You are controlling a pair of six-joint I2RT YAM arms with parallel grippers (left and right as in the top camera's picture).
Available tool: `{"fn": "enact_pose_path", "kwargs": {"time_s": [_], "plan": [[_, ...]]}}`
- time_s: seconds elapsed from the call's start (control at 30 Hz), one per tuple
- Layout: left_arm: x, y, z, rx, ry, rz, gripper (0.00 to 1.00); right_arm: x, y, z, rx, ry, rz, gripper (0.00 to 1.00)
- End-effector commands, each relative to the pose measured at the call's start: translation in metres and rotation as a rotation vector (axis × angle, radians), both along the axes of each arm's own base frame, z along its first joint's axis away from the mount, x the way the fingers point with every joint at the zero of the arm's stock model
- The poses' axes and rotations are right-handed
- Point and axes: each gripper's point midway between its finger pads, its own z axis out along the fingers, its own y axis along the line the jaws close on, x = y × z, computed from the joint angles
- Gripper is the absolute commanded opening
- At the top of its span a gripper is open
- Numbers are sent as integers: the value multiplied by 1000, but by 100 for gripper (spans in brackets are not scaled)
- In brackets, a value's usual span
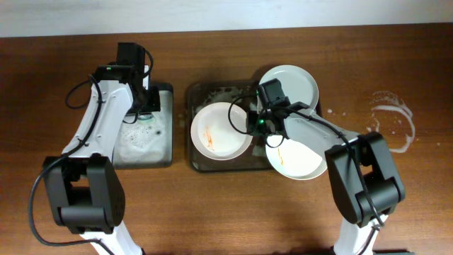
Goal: Clean dirty plates on tray and stack at the side
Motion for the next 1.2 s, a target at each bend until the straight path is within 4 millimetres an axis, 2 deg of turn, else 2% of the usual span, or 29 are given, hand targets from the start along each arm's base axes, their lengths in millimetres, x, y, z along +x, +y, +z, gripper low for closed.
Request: {"fn": "enact_pose_path", "kwargs": {"time_s": [0.0,0.3,0.47,0.57,0.67,0.97,1.17], "plan": [[3,-2,8,-20,-23,11,1,-4,10,-1,40,13,51,18],[2,-7,8,-51,-20,-1,1,-6,15,1,69,25,65,17],[1,-7,7,-50,-17,-2,1,-15,14,-2,69,67,66,16],[-2,-11,6,-64,-1,-9,1,-17,13,-3,66,74,65,10],[-6,-22,6,-93,13,-30,1,-16,14,-3,68,69,65,4],[-9,-57,6,-94,13,-110,1,-12,14,-1,73,56,64,4],[-15,-91,6,-144,16,-91,1,-10,9,0,97,66,47,4]]}}
